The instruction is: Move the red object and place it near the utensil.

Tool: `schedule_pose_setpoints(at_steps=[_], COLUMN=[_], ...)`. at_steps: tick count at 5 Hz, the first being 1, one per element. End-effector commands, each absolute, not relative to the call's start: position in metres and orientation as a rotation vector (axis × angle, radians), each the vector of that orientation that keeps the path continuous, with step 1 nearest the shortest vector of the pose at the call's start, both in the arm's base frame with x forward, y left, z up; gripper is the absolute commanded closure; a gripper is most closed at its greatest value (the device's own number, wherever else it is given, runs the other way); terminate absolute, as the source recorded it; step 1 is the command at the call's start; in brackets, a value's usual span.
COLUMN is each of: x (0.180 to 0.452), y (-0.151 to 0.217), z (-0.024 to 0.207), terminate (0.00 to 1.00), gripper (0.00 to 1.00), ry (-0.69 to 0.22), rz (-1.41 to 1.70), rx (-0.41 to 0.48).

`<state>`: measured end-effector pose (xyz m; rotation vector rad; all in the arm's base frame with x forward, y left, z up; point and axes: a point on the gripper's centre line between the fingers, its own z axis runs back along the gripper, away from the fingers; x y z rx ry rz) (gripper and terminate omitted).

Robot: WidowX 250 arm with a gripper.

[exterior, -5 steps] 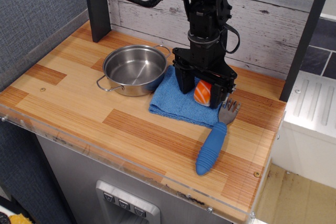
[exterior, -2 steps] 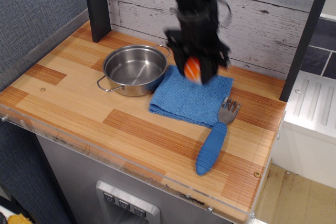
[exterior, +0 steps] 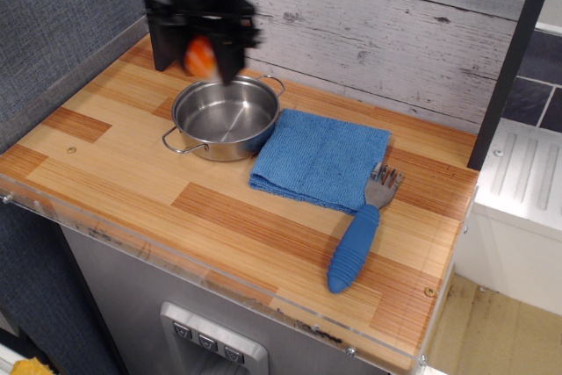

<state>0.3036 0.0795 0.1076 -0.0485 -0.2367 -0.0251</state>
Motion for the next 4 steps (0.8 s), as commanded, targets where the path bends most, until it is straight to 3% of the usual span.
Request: schedule_pose_setpoints(at_steps=[1,3,4], x=[0.263,0.277,0.282], y=[0.178,0.210,0.197], z=[0.063,0.046,0.042], terminate=[0.00,0.00,0.00], gripper=[1.00,1.00,0.00], ry=[-0.109,-0.125,-0.092], rz=[-0.058,0.010,-0.017], rx=[0.004,0.007,-0.003])
